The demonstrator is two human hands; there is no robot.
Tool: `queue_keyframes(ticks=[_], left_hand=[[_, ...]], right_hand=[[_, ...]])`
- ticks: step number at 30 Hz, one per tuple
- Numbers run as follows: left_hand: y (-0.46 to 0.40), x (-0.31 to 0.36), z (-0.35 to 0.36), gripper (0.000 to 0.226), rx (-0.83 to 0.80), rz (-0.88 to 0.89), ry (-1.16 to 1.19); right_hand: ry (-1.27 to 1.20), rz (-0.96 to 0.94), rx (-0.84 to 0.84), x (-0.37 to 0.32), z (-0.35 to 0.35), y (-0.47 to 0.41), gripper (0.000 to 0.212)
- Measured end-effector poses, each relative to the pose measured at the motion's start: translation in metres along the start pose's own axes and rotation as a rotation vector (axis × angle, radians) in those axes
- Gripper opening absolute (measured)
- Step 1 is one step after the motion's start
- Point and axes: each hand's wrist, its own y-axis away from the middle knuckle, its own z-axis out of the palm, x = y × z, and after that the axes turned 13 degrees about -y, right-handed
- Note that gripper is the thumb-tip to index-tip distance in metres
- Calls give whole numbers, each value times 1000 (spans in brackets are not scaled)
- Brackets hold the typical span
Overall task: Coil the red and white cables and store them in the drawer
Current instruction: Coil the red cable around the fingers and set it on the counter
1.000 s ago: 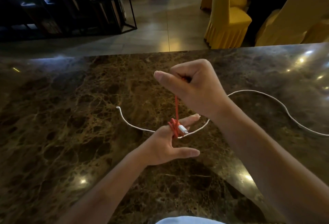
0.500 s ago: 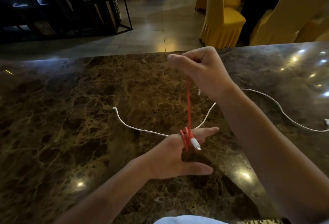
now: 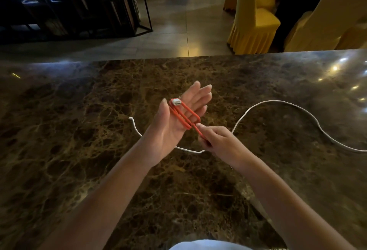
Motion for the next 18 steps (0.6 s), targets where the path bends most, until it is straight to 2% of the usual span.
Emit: queue_keyframes(ticks=[3, 6, 8, 9, 11, 14, 16, 18], left_hand=[[-2, -11, -6, 113, 79, -27, 41], [0, -23, -13, 115, 190, -51, 100], [1, -28, -18, 119, 243, -83, 148], [1, -30, -19, 122, 263, -98, 180], [1, -33, -21, 126, 294, -124, 232], [2, -38, -15, 132, 272, -171, 203], [3, -40, -8, 134, 198, -215, 167], [7, -42, -2, 131, 143, -240, 164]], right_hand=[[79, -45, -3, -3, -1, 15, 47], [241, -36, -9, -8, -3, 28, 10], [315, -46, -4, -13, -1, 36, 32], [329, -86, 2, -16, 0, 40, 35], [327, -209, -49, -27, 3, 50, 29], [308, -303, -231, -39, 7, 55, 32], [257, -374, -206, -42, 5, 50, 25], [173, -452, -80, -45, -3, 43, 20]])
